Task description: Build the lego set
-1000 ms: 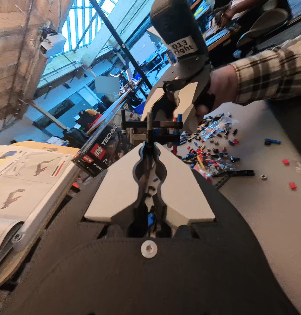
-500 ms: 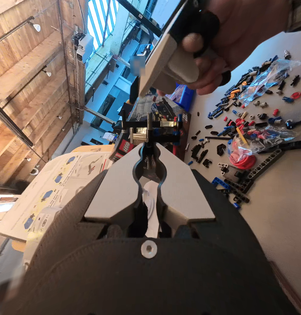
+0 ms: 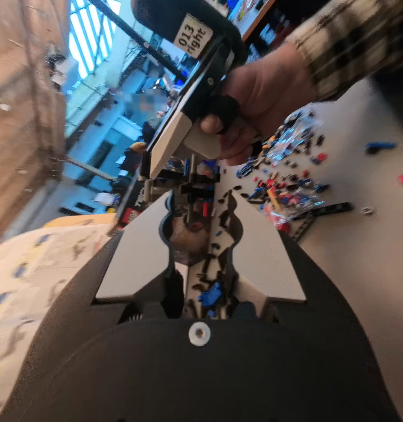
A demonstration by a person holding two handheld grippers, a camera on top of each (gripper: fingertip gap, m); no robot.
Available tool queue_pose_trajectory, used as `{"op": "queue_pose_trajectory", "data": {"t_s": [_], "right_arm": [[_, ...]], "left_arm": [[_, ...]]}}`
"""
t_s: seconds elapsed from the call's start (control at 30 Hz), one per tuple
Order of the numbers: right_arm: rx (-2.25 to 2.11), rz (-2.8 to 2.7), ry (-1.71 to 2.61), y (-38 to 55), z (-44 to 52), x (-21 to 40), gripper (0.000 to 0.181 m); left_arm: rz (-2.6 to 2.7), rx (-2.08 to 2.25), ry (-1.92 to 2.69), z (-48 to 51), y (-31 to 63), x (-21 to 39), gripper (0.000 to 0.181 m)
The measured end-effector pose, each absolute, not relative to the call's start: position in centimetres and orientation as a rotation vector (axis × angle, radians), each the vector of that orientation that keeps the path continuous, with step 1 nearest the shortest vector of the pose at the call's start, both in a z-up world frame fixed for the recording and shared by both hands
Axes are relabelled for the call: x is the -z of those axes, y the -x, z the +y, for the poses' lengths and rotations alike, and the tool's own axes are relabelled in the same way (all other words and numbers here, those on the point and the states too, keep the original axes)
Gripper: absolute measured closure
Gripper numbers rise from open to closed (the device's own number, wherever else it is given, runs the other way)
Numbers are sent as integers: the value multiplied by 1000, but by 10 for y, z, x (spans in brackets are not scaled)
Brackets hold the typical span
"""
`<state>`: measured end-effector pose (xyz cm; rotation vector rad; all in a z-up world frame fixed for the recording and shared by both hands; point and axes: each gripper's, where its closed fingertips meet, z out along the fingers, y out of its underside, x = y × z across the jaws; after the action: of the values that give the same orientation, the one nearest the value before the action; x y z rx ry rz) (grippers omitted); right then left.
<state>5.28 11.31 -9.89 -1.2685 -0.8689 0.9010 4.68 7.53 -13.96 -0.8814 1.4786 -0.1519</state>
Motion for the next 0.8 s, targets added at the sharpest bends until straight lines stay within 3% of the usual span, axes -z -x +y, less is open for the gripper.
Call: {"op": "queue_pose_trajectory", "data": {"t_s": [0.03, 0.1, 0.33, 0.43, 0.63, 0.67, 0.7, 0.8], "right_arm": [[-927, -873, 1251, -53, 110, 97, 177], [-970, -893, 1218, -52, 103, 94, 176], [-989, -1073, 1182, -27, 79, 109, 177], [-1008, -1099, 1174, -21, 73, 112, 176], [-1046, -1111, 1153, -22, 68, 110, 177], [-1050, -1113, 1150, -23, 67, 110, 177], [-1049, -1113, 1149, -23, 67, 110, 177], [-1073, -1120, 1143, -23, 64, 109, 177]], "left_arm": [[1486, 252, 930, 73, -44, 140, 126], [1437, 483, 1021, 69, -36, 129, 124], [1322, 731, 1122, 75, -31, 116, 168], [1313, 788, 1116, 72, -33, 118, 179], [1295, 868, 1092, 68, -34, 115, 175], [1272, 873, 1100, 70, -34, 113, 161], [1268, 882, 1099, 70, -32, 112, 159], [1248, 911, 1101, 70, -31, 106, 161]]}}
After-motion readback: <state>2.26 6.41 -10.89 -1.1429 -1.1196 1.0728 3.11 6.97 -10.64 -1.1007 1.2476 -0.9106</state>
